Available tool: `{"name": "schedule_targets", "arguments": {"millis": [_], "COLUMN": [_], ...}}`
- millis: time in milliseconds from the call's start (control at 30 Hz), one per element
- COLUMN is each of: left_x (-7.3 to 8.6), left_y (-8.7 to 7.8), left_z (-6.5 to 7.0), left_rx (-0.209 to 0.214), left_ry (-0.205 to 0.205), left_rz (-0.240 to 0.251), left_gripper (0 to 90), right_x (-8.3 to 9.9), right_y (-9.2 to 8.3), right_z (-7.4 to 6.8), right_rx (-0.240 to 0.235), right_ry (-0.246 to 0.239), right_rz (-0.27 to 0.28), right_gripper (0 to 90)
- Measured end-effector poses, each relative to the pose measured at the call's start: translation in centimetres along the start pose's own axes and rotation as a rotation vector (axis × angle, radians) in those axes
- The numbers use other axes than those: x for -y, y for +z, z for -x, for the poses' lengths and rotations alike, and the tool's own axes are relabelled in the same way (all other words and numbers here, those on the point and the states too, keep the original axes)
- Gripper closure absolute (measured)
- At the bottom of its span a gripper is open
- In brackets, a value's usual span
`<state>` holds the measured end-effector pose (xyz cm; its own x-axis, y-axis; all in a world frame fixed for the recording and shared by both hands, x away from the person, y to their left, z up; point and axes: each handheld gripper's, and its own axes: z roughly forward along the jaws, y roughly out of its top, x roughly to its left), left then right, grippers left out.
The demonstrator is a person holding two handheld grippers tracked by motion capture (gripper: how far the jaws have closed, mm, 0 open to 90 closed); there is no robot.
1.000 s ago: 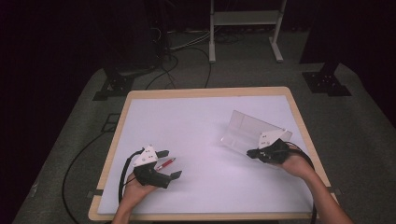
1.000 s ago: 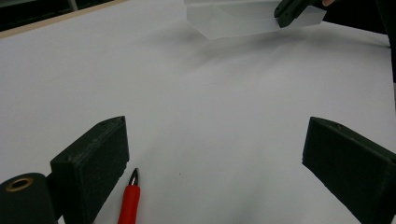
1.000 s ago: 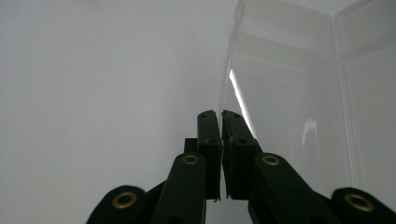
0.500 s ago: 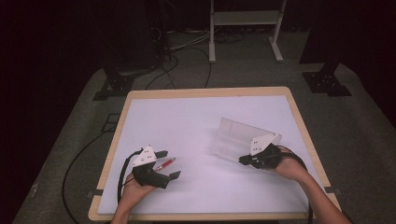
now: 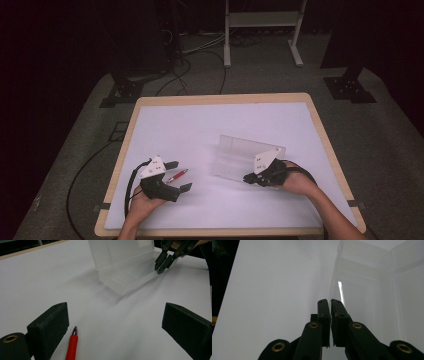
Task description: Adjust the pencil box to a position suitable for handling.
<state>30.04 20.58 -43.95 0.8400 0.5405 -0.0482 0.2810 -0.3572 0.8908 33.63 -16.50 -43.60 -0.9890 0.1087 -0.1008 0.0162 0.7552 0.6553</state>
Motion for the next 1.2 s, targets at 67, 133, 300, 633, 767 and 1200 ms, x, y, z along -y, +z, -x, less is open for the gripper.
{"name": "schedule_targets", "arguments": {"millis": [67, 133, 300, 633, 767, 1200], "left_x": [0.0, 0.0, 0.0, 0.0, 0.1, 0.0], "left_y": [0.0, 0.0, 0.0, 0.0, 0.0, 0.2], "left_z": [0.0, 0.0, 0.0, 0.0, 0.0, 0.1], "left_rx": [0.0, 0.001, 0.002, 0.003, 0.002, 0.005], "left_ry": [-0.001, -0.001, -0.003, -0.005, -0.003, 0.002], "left_rz": [-0.001, -0.001, -0.002, -0.003, -0.002, -0.006], "left_gripper": [6.6, 6.6, 6.6, 6.6, 6.6, 6.6], "right_x": [-0.1, -0.1, -0.2, -0.1, 0.2, 1.0], "right_y": [0.3, 0.6, 1.2, 2.2, 2.5, 1.7], "right_z": [-0.1, -0.2, -0.5, -0.9, -1.0, -0.9], "right_rx": [-0.01, -0.016, -0.038, -0.075, -0.08, -0.085], "right_ry": [0.001, -0.007, -0.007, 0.009, 0.022, 0.113], "right_rz": [-0.003, -0.01, -0.011, -0.001, -0.004, 0.031], "right_gripper": [85.9, 85.9, 85.8, 86.1, 85.7, 58.3]}}
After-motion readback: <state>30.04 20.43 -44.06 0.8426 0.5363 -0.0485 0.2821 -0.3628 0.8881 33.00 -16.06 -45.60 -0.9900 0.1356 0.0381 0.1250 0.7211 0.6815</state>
